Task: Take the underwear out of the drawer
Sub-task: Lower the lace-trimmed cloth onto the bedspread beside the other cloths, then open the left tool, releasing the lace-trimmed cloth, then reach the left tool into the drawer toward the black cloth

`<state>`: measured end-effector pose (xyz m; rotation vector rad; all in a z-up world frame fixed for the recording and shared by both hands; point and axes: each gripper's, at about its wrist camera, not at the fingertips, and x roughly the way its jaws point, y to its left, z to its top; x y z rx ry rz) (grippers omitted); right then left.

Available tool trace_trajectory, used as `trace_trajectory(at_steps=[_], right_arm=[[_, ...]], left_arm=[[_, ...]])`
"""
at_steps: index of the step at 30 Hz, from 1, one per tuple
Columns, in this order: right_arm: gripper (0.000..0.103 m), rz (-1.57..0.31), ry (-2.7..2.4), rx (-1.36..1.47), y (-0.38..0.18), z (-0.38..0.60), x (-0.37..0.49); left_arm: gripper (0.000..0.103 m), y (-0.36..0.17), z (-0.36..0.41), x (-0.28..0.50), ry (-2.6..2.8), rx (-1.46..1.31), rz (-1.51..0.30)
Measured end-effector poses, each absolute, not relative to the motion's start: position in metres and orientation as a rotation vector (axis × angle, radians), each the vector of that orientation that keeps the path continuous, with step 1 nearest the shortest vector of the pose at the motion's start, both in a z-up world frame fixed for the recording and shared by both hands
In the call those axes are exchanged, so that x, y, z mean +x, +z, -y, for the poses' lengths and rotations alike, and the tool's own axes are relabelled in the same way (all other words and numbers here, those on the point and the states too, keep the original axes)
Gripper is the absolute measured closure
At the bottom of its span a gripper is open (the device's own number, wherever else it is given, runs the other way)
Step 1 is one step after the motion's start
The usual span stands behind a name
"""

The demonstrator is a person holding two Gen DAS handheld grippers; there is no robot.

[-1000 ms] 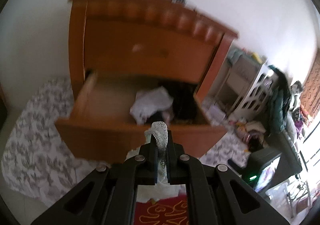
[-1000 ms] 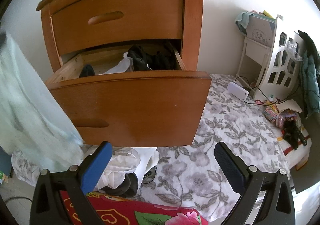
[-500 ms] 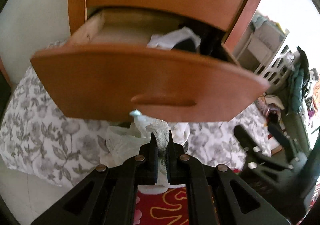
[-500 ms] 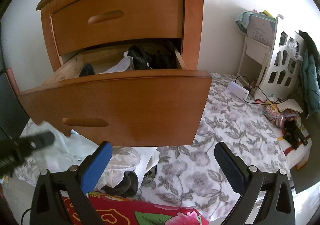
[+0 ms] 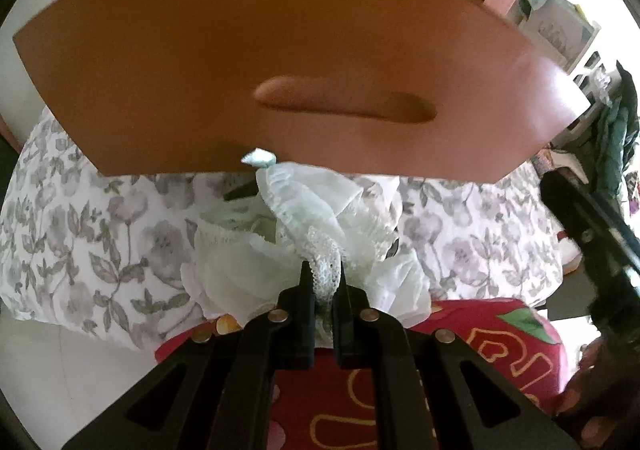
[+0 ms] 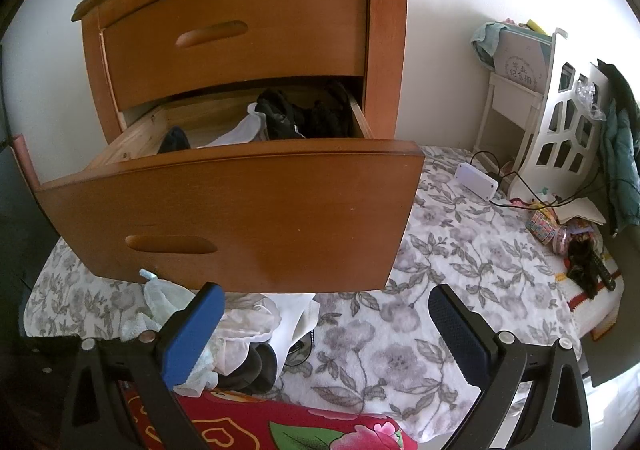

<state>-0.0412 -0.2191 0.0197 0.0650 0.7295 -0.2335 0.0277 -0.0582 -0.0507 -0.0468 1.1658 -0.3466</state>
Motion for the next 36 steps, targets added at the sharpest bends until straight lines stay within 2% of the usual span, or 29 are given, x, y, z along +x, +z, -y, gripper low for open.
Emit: trace_trajectory(at_steps=[6,9,11,16,20,25,27,28,36], right_arm=[[0.0,-0.729,-0.233,0.067,0.02,0.219,-0.041],[0.0,-0.73,-0.233,0.065,0.02,0.219,-0.041],[0.0,-0.73,-0.233,0.066,0.02,0.219,-0.041],[0.0,-0.73,-0.233,0.067,0.02,0.219,-0.041],[0.0,-0.73,-0.233,0.065,0.02,0.219,-0.041],[0.0,-0.73,-0.233,0.067,0.02,0.219,-0.041],[0.0,-0.73,-0.233,0.066,0.02,0.219,-0.041],[0.0,-0.73,-0.233,0.066,0.019,0.219,-0.041],[0.0,-0.73,-0.233,0.066,0.02,0.219,-0.041]], left_arm=[[0.091,-0.063,0.06,0.03,-0.343,-0.034,-1.212],[0.076,-0.065,0.061,0.03,-0.329,-0.023,-1.219],[0.063,-0.065,0.059,0.03,-0.321,-0.026,-1.22],[0.046,-0.061,0.051,0.03,-0.293,-0.066,-1.202],[0.038,-0.057,0.045,0.03,-0.28,-0.089,-1.186],[0.036,-0.048,0.038,0.029,-0.26,-0.126,-1.155],[0.027,-0.043,0.033,0.028,-0.245,-0.148,-1.131],[0.019,-0.04,0.03,0.028,-0.24,-0.159,-1.117],[0.009,-0.025,0.013,0.027,-0.208,-0.21,-1.034]])
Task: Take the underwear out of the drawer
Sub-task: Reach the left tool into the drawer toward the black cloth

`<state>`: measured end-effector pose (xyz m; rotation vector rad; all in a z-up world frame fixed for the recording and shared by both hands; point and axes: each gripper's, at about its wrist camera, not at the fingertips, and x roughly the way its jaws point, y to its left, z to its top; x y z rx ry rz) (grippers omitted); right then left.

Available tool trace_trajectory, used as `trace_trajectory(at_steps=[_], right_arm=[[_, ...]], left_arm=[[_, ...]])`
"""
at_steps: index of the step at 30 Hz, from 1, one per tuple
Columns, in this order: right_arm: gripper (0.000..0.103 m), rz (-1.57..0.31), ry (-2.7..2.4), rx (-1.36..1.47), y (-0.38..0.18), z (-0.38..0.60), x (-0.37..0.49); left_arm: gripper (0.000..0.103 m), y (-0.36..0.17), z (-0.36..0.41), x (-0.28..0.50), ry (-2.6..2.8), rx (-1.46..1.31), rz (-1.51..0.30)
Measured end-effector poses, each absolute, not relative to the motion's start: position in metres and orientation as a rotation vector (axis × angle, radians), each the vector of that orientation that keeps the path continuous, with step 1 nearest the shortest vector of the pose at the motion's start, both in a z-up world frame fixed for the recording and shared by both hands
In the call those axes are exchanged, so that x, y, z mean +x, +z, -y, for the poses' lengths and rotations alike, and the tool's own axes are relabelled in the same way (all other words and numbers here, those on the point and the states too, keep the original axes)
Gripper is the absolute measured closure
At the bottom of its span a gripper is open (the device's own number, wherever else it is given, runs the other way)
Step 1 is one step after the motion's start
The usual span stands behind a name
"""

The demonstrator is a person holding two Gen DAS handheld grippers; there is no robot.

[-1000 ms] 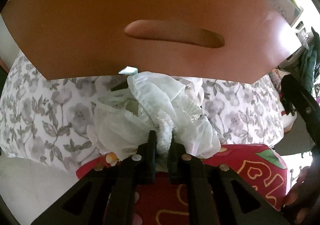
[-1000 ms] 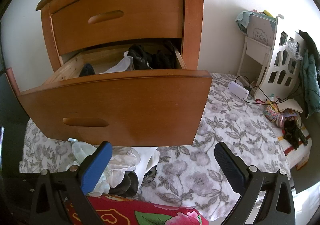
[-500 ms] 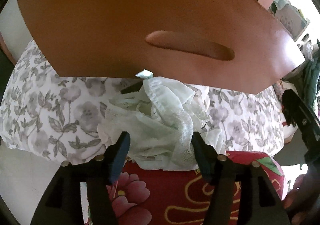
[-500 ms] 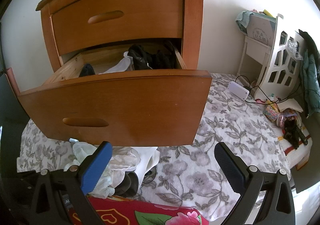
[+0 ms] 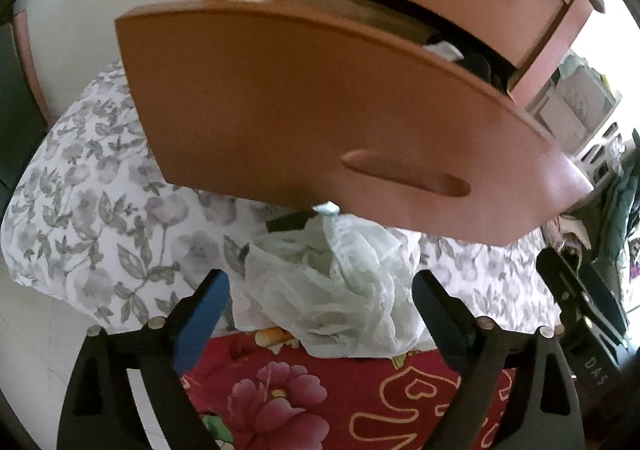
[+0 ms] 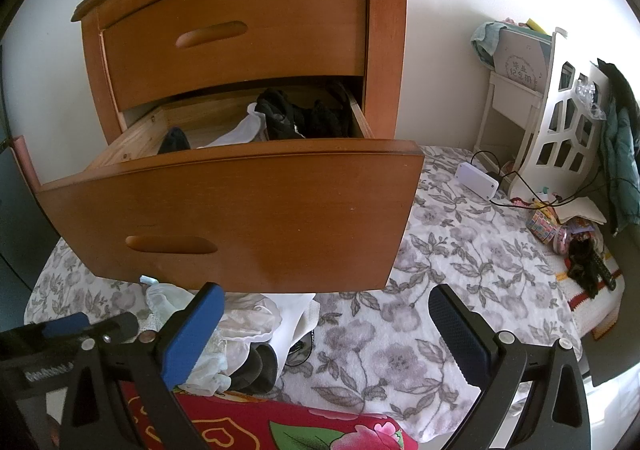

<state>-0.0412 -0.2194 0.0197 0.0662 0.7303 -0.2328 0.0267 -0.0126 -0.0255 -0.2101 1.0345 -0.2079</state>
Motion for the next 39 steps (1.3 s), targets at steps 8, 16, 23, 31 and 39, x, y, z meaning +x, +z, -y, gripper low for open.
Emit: trace_trajectory(at_steps=[8,16,23,31,39], right_arm=[[0.0,-0.73,-0.233,0.066,0.019,0.219,-0.042],[0.0,-0.731,-0.233,0.066,0.02,0.219,-0.042],[0.0,-0.729,-0.233,0.067,0.02,0.22,-0.042],[0.0,-0.731,-0.232,0.067,0.02,0.22,-0.042],[0.0,-0.741,-0.223,0.074,0.018,0.219,-0.039]], left_arm=[[0.009,-0.008,0.004,0.02,-0.209,-0.216,-0.994],[0.009,0.043,0.003,0.01,-0.239,-0.179,-0.881],[0.009,0.088,0.002,0.018,-0.26,-0.149,-0.793],[0.009,0.122,0.001,0.051,-0.253,-0.129,-0.78],[0.009,0.141,0.022,0.094,-0.282,-0.093,-0.843]])
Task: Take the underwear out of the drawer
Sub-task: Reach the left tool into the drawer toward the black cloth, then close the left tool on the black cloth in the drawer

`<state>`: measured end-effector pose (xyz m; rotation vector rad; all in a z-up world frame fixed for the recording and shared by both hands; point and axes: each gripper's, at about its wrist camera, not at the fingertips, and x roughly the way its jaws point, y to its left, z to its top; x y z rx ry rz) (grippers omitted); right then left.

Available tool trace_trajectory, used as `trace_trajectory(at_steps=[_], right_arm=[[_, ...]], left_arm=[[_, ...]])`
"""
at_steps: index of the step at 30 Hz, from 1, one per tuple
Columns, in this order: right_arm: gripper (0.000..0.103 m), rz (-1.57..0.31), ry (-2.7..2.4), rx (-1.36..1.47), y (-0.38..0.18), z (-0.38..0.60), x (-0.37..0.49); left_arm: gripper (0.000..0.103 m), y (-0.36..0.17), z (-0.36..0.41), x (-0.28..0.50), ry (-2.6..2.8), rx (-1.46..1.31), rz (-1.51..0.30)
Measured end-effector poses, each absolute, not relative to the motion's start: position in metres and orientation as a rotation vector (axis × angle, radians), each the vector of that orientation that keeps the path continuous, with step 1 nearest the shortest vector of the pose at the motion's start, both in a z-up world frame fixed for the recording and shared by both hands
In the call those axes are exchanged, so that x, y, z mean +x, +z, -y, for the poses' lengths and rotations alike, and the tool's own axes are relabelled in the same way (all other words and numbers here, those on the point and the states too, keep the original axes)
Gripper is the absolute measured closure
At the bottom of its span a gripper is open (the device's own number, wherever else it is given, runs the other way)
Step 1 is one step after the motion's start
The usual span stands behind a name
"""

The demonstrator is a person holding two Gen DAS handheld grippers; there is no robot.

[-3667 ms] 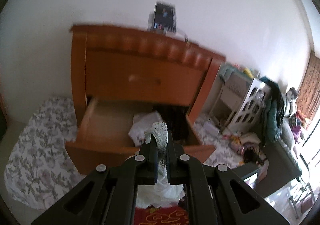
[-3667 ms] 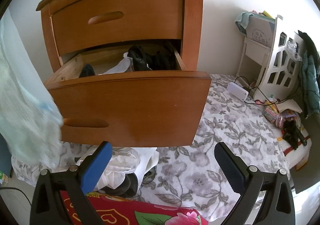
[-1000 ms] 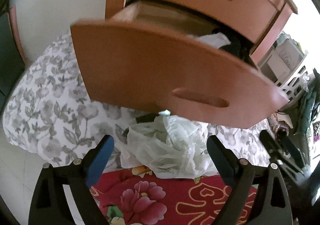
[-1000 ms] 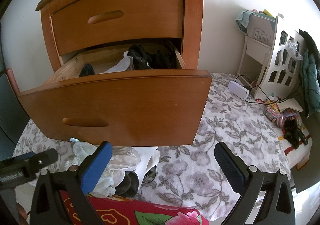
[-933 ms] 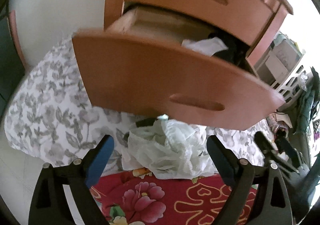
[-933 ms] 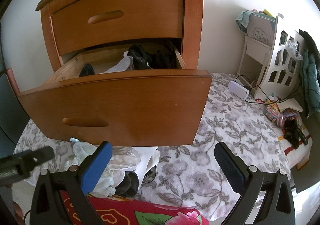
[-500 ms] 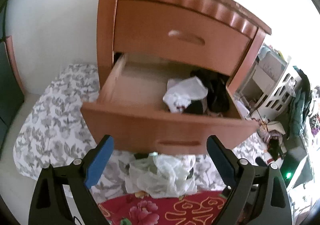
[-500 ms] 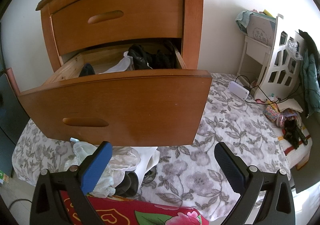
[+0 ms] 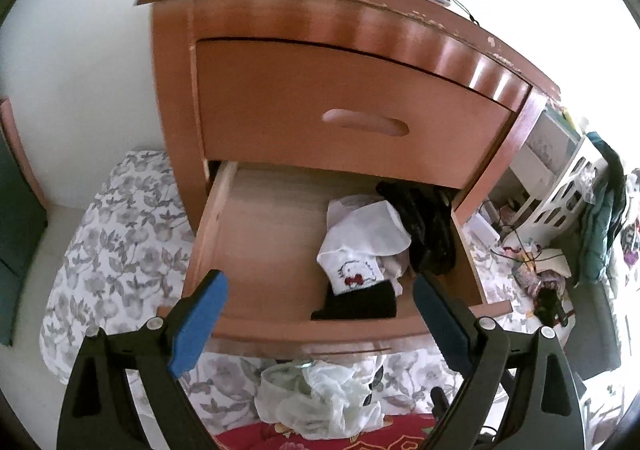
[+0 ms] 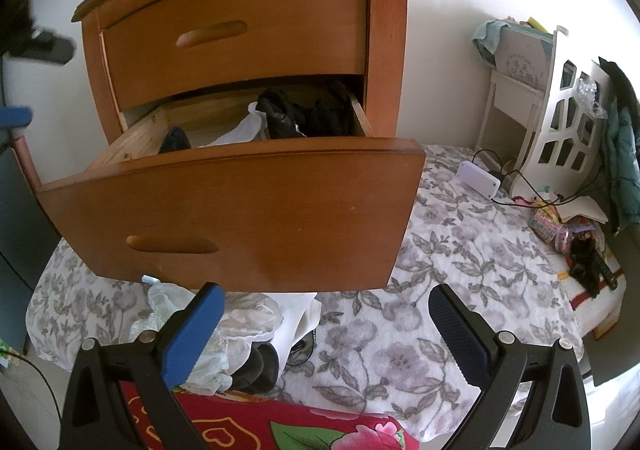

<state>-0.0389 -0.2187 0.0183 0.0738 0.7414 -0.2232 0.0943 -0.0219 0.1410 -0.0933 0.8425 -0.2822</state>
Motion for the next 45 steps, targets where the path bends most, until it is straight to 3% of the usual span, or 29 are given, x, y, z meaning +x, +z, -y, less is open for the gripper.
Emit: trace_trajectory(at_steps=[7,24,26,34,45], right_arm=[[0.0,-0.738,-0.215,0.085,0.019,0.22,-0.04],[0.0,-0.758,-0.188,0.124,0.015,0.225,-0.038],[0.0,-0.757,-0.188,0.124,0.015,0.225,-0.039],[0.0,-0.763,-0.188,0.124,0.014,0.226,-0.038],[0.0,-0.761,-0.188,0.129,0.014,0.226,-0.039]], left_arm=[[0.009,0.144,0.047,0.127,-0.291,-0.05,-0.893],[0.012,0.064,0.078,0.181,-0.349,-0.101,-1.217],[0.021,0.062,0.081,0.18,-0.381,-0.112,-1.237],[0.034,0.059,0.098,0.175,-0.423,-0.054,-1.266],[0.075,0.051,0.105,0.169,-0.398,0.013,-1.256]])
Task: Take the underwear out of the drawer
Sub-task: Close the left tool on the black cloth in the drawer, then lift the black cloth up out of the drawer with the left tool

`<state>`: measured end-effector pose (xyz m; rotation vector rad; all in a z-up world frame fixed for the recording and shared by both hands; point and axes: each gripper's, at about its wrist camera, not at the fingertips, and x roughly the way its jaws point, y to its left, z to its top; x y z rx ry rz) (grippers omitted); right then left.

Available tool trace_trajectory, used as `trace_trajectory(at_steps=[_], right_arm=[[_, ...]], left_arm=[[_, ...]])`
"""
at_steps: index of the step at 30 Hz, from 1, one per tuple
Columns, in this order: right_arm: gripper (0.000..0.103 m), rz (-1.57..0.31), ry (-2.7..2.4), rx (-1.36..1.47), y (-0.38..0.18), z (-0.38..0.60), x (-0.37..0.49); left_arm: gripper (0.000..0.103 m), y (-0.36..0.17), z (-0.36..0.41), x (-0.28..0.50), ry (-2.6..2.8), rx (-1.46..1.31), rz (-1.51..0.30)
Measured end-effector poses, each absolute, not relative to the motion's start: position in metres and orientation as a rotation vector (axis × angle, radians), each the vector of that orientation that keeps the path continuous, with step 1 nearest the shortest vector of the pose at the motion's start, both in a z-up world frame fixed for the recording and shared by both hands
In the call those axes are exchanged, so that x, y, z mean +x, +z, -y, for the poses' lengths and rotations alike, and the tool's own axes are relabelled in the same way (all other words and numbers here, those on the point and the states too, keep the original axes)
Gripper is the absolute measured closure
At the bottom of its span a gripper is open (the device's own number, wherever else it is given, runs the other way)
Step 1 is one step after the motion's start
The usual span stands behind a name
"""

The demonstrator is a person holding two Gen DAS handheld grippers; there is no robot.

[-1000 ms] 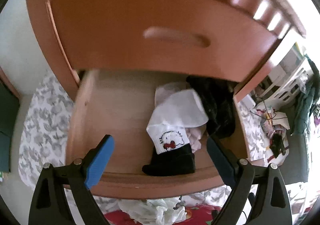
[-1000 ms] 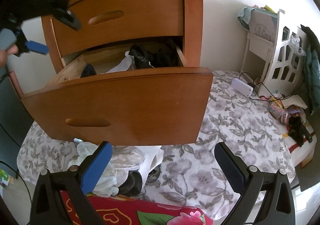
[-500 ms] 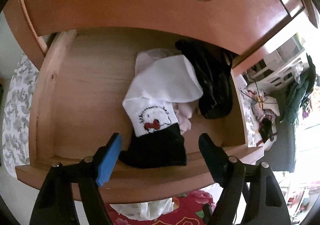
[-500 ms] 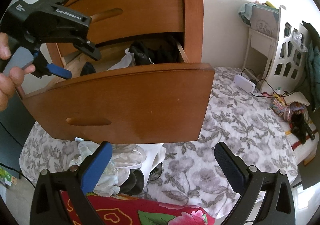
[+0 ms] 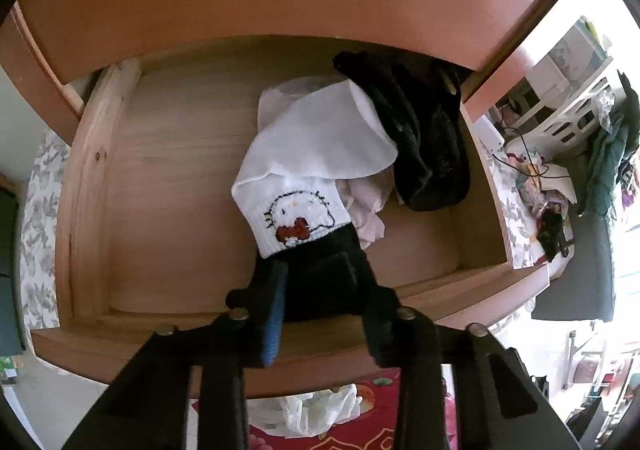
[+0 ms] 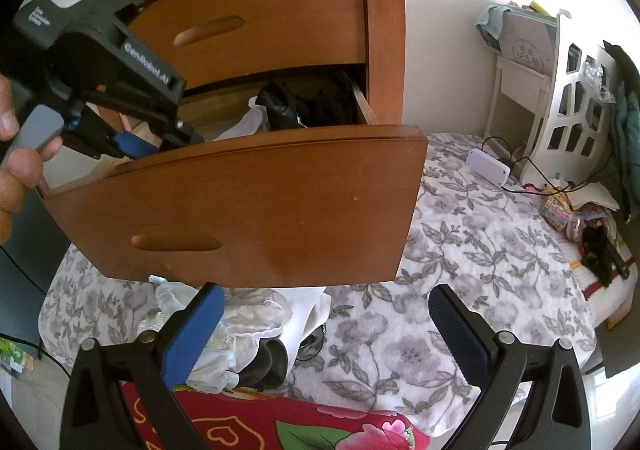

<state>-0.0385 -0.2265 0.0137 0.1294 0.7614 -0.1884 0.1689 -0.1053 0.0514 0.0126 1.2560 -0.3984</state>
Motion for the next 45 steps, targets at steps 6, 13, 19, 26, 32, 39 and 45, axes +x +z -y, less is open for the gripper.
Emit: trace_trajectory(at_steps=[6,13,19,26,32,39,45], right_arm=[[0.0,-0.762,-0.191,0.133,0.014,0.228,-0.039],[0.0,-0.761,-0.196,0.129,0.013,0.227,-0.039],[0.0,-0.762,-0.197,0.128,0.014,0.227,-0.039],[0.0,-0.765,-0.203,0.122,0.014,0.228,-0.039],[0.0,-0.765,-0.21,0.116,0.014,0.227,-0.039],[0.0,-0.765,-0.215,0.119,0.015,0.227,-0.039],[0.0,-0.764,-0.231,0.105,0.015,0.226,-0.039]], left_arm=[[0.09,0.058,0.097,0.165,-0.385,0.01,-1.205],[0.092,0.058,0.08,0.165,-0.354,-0.025,-1.173],[0.092,0.06,0.059,0.167,-0.329,-0.084,-1.155],[0.093,0.084,0.042,0.162,-0.321,-0.131,-1.073],[0.093,0.101,0.033,0.158,-0.325,-0.169,-1.026],[0.093,0.124,0.016,0.151,-0.314,-0.215,-0.96],[0.093,0.149,0.005,0.139,-0.308,-0.238,-0.877]])
